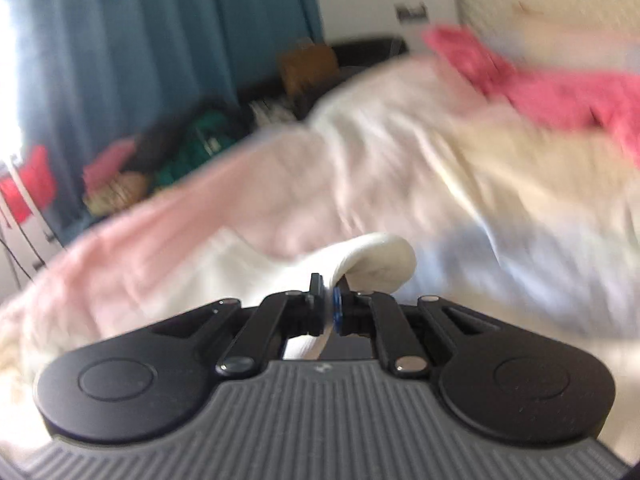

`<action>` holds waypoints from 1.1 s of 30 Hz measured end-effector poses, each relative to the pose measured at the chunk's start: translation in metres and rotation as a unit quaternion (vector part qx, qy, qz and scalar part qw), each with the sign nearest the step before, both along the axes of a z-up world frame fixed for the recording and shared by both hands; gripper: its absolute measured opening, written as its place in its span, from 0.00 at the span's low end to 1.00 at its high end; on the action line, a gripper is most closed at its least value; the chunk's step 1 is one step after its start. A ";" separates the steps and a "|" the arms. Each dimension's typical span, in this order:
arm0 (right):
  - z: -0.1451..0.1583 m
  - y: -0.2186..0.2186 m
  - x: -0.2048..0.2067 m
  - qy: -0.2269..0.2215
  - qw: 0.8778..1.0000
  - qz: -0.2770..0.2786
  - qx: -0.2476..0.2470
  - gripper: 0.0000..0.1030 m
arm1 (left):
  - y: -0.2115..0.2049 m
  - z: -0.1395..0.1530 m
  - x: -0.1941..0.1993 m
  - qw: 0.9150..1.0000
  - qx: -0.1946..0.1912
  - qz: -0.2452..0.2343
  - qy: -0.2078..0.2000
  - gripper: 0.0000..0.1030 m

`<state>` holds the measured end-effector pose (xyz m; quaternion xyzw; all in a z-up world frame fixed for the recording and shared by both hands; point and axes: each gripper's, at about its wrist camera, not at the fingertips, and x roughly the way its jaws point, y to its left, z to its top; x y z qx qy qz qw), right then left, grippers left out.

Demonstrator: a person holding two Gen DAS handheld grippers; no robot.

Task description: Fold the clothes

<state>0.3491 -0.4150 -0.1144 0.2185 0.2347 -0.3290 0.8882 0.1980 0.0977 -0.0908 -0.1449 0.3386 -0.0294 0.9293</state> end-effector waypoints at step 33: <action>0.002 -0.026 -0.099 -0.015 0.997 0.057 0.053 0.75 | -0.036 0.034 -0.032 0.993 0.086 -0.046 -0.062 0.79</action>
